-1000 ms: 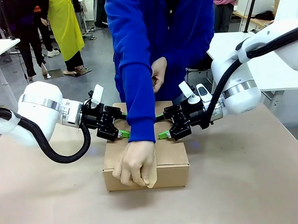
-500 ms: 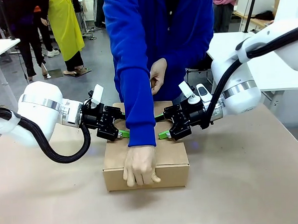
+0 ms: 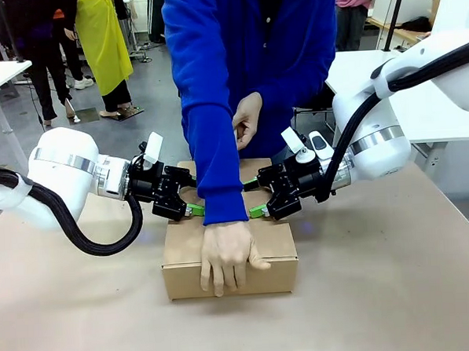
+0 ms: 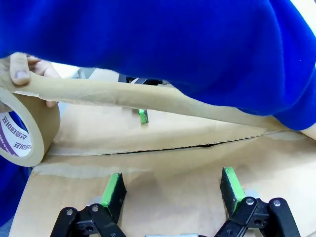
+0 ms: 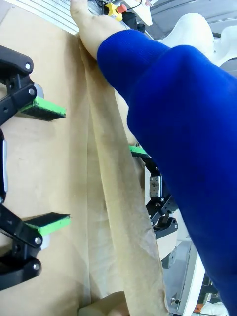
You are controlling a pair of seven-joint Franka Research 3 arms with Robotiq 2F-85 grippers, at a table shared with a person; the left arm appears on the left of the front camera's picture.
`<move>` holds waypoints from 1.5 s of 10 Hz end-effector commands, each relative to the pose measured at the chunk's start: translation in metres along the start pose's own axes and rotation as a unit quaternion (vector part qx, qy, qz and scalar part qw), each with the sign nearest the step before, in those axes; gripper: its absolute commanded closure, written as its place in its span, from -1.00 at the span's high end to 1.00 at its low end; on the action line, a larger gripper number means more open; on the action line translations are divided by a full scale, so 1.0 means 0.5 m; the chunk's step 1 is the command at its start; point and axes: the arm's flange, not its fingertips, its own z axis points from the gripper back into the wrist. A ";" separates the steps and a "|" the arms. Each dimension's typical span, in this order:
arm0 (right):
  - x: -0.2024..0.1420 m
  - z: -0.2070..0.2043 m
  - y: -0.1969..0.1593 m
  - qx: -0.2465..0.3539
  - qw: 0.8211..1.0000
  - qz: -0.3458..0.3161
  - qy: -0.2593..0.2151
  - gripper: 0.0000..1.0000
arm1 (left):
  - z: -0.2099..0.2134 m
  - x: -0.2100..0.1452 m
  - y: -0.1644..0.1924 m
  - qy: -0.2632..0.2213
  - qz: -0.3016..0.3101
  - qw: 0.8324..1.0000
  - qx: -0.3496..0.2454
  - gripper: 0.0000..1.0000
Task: Pack the gift set into the box.
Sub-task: Press and hold the closed box until the human finishes sealing it.
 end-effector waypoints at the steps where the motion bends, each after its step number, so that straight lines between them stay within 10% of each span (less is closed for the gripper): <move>1: -0.010 -0.003 0.000 -0.004 1.000 0.011 -0.007 1.00 | -0.002 -0.008 -0.004 0.003 -0.002 1.000 -0.001 1.00; 15: -0.010 -0.003 0.000 -0.004 1.000 0.011 -0.007 1.00 | -0.002 -0.008 -0.004 0.003 -0.002 1.000 -0.001 1.00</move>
